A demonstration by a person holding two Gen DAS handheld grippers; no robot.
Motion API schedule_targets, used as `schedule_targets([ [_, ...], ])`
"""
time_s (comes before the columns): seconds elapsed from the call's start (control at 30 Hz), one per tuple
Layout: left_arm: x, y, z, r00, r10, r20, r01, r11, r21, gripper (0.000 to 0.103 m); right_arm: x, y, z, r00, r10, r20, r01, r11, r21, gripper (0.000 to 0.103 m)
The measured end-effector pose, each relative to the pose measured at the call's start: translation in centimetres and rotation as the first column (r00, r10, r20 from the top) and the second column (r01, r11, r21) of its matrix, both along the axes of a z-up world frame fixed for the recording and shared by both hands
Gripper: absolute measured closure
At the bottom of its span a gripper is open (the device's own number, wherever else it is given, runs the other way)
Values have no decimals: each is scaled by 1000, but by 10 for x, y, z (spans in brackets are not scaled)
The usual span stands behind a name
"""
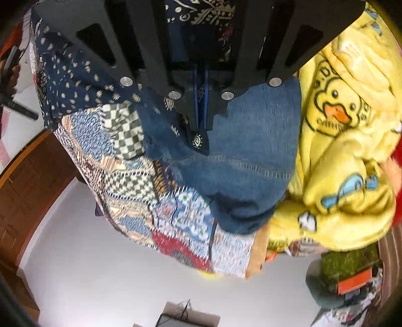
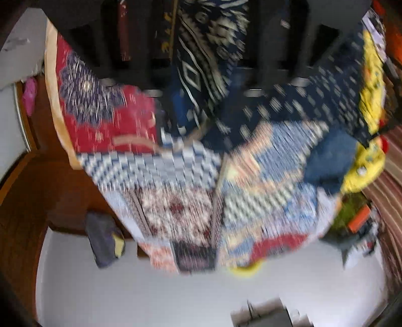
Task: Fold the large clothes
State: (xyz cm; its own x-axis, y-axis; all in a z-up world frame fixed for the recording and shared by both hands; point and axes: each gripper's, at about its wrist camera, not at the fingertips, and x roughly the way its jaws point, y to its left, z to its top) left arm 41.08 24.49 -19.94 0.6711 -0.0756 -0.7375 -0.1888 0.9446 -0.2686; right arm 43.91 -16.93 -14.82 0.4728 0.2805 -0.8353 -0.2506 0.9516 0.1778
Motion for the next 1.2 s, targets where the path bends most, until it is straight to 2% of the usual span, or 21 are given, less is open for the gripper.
schedule_targets([
  [0.13,-3,7,-14,999,-16,-45,15,999,-30,99,0,-5,-26,999,-2,-51,-1,999,-53,55],
  [0.17,-2,6,-17,998,-26,-63,24,999,-27,91,2,-6,-31,998,-6,-70,2,999,-48,55],
  [0.2,-1,6,-21,996,-31,-78,30,999,-22,78,5,-8,-35,996,-9,-86,6,1000,-30,54],
  [0.23,-1,6,-25,995,-31,-92,29,999,-18,71,9,-11,-39,994,-14,-105,14,1000,6,54],
  [0.27,1,6,-30,994,-25,-103,23,1000,-19,58,11,-13,-41,993,-17,-118,21,999,33,54],
  [0.3,2,7,-34,994,-20,-110,17,1000,-23,55,15,-14,-44,991,-19,-133,28,997,70,54],
  [0.4,15,12,-53,990,-18,-142,3,995,-104,55,26,-11,-52,986,-25,-163,50,987,151,51],
  [0.47,23,12,-63,989,-23,-143,-1,986,-165,55,29,-8,-53,989,-32,-145,57,983,172,51],
  [0.53,28,10,-68,990,-28,-135,1,980,-197,56,34,-3,-53,991,-37,-129,60,983,176,56],
  [0.57,30,8,-68,992,-35,-125,9,979,-203,67,35,-1,-52,992,-35,-121,57,982,181,67],
  [0.6,33,4,-69,993,-61,-104,38,976,-216,85,35,1,-52,993,-28,-112,49,980,193,73],
  [0.63,34,1,-68,993,-67,-96,44,974,-223,89,36,3,-52,994,-20,-111,42,977,208,86],
  [0.67,33,-2,-65,994,-57,-88,37,976,-213,93,36,5,-51,995,-17,-102,39,975,217,91],
  [0.7,33,-3,-63,995,-50,-84,32,979,-203,96,35,8,-48,996,-19,-84,36,977,211,92],
  [0.8,26,-2,-45,998,-8,-57,-3,983,-185,96,30,21,-30,1000,-3,15,1,987,160,93],
  [0.93,25,11,-23,999,31,-39,-38,979,-201,97,30,29,6,993,-1,120,-22,982,187,94],
  [1.1,39,11,10,999,29,22,-26,995,-99,98,43,44,38,976,12,218,-48,986,157,94],
  [1.2,58,13,16,998,52,26,-51,998,-43,98,62,54,36,974,-19,224,-12,991,134,94],
])
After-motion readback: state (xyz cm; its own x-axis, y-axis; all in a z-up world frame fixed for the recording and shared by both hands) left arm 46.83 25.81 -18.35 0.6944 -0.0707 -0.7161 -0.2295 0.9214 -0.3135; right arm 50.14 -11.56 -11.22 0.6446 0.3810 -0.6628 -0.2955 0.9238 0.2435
